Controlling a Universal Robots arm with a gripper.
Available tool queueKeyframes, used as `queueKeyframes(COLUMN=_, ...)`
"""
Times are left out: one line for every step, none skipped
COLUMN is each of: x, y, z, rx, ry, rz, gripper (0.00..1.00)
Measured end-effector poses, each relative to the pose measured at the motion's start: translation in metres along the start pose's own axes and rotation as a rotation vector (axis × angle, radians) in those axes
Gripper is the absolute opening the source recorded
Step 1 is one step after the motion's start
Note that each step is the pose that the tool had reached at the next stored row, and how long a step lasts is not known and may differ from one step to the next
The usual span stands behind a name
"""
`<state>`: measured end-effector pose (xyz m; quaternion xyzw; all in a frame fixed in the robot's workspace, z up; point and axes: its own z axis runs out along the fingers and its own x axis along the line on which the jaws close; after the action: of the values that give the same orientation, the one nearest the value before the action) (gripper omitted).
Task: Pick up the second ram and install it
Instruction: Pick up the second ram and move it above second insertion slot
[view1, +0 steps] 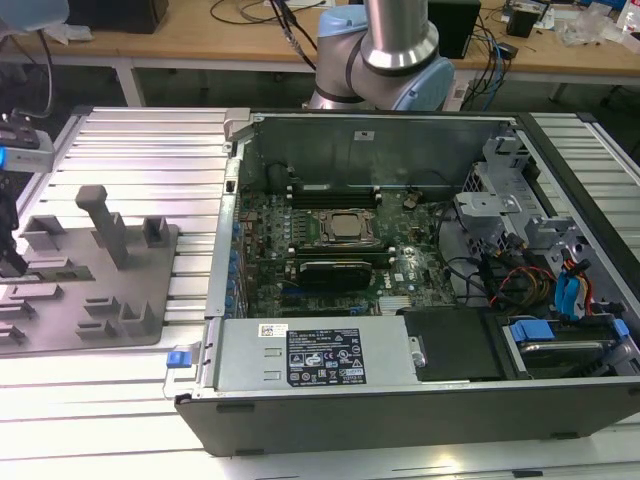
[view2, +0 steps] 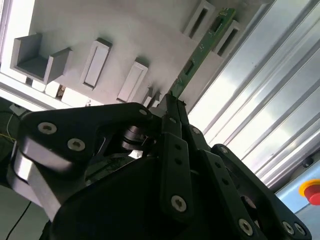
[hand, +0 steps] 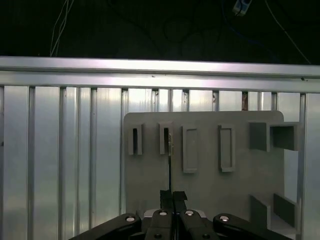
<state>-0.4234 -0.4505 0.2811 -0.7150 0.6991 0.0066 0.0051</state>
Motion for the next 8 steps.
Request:
queueKeyframes(x=0.0, y=0.0, z=-0.002, rx=0.0007, ry=0.0, rz=0.0, gripper=0.09)
queueKeyframes(x=-0.0001, y=0.0, z=-0.0055, rx=0.0016, ry=0.0, rz=0.0, gripper=0.09)
queueKeyframes(x=-0.0001, y=0.0, z=-0.0089, rx=0.003, ry=0.0, rz=0.0, gripper=0.09)
queueKeyframes(x=-0.0002, y=0.0, z=-0.0107, rx=0.0036, ry=0.0001, rz=0.0, gripper=0.09)
queueKeyframes(x=-0.0002, y=0.0, z=-0.0121, rx=0.0042, ry=0.0001, rz=0.0, gripper=0.09)
queueKeyframes(x=-0.0002, y=0.0, z=-0.0142, rx=0.005, ry=0.0001, rz=0.0, gripper=0.09)
queueKeyframes(x=-0.0003, y=0.0, z=-0.0167, rx=0.0057, ry=0.0001, rz=0.0, gripper=0.09)
queueKeyframes(x=-0.0003, y=0.0, z=-0.0208, rx=0.0071, ry=0.0002, rz=0.0, gripper=0.09)
